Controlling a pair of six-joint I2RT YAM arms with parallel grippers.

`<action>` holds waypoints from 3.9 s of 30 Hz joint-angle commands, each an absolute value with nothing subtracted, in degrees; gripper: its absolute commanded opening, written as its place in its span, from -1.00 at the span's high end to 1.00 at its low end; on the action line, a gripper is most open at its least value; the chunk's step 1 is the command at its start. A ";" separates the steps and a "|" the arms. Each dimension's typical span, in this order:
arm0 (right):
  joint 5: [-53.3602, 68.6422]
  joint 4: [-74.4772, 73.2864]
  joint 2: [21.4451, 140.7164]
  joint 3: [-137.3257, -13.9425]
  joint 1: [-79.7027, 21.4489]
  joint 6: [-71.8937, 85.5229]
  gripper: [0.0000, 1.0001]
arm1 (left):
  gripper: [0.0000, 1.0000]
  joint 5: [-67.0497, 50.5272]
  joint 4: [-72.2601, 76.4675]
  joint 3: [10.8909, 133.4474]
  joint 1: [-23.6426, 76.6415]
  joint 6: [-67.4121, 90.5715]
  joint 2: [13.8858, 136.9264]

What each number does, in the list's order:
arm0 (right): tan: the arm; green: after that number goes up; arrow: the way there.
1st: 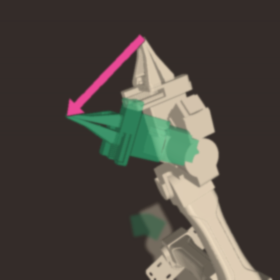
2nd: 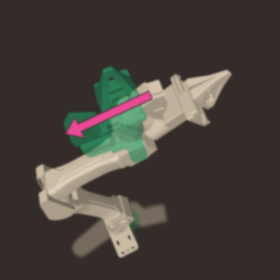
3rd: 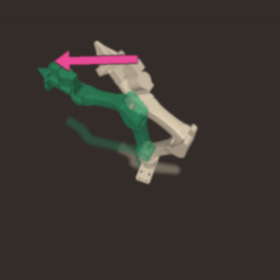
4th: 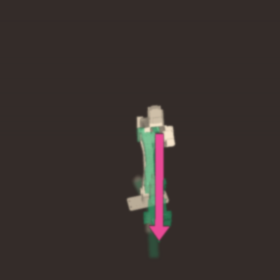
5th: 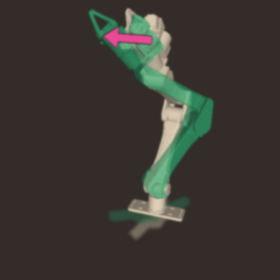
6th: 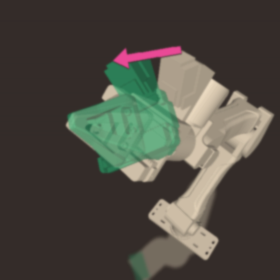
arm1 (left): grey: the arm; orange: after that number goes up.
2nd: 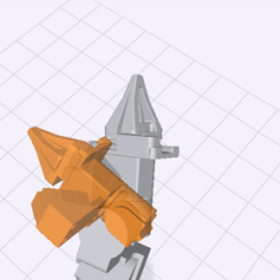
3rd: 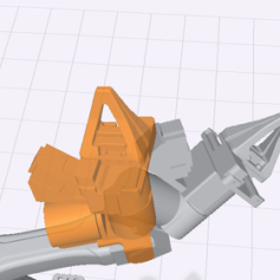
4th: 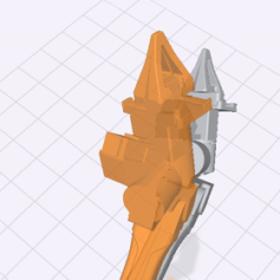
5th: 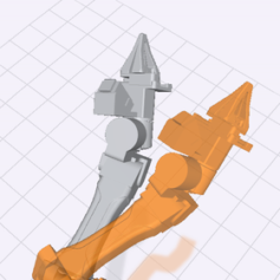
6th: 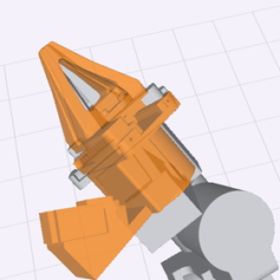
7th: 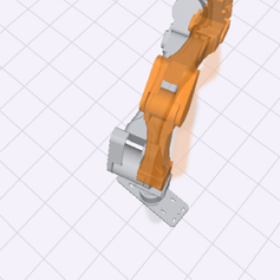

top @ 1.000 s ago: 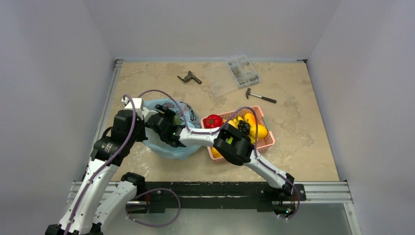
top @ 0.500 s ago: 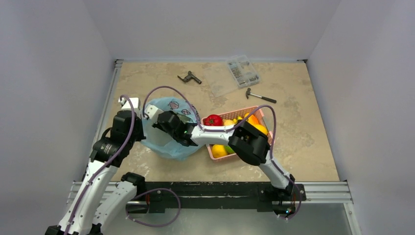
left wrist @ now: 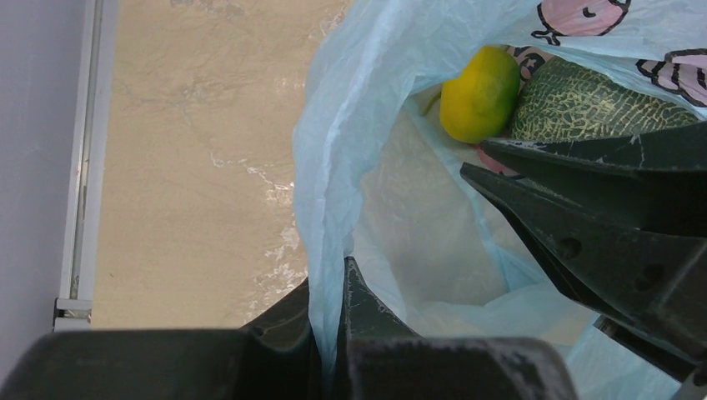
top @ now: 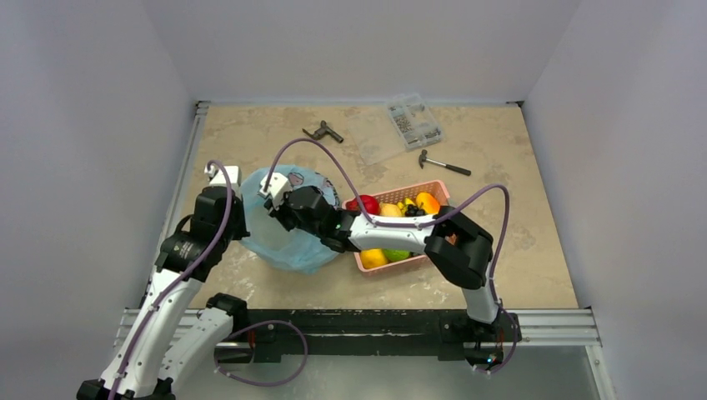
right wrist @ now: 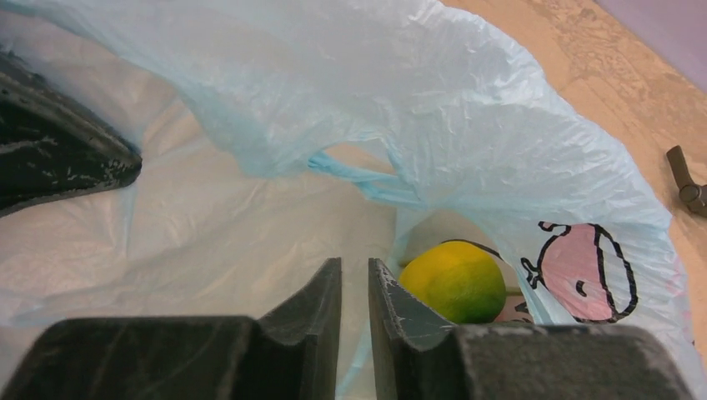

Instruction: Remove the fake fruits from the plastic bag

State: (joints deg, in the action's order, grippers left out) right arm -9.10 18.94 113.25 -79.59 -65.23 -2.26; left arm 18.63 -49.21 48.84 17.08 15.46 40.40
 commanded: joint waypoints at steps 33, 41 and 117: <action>-37.64 1.29 141.85 -113.40 -64.91 -26.67 -0.56 | 1.00 17.50 -48.12 49.16 18.11 15.21 40.89; -32.83 4.80 137.24 -110.04 -65.22 -23.50 -0.08 | 1.00 18.96 -48.46 49.15 18.11 15.67 40.12; -32.89 3.83 75.57 -43.55 -62.50 13.77 -0.39 | 1.00 19.63 -50.14 49.85 18.28 16.55 38.38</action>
State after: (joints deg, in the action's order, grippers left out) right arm -28.99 3.88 73.78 -39.29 -62.57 15.20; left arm 20.14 -51.42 48.86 18.04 15.92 38.44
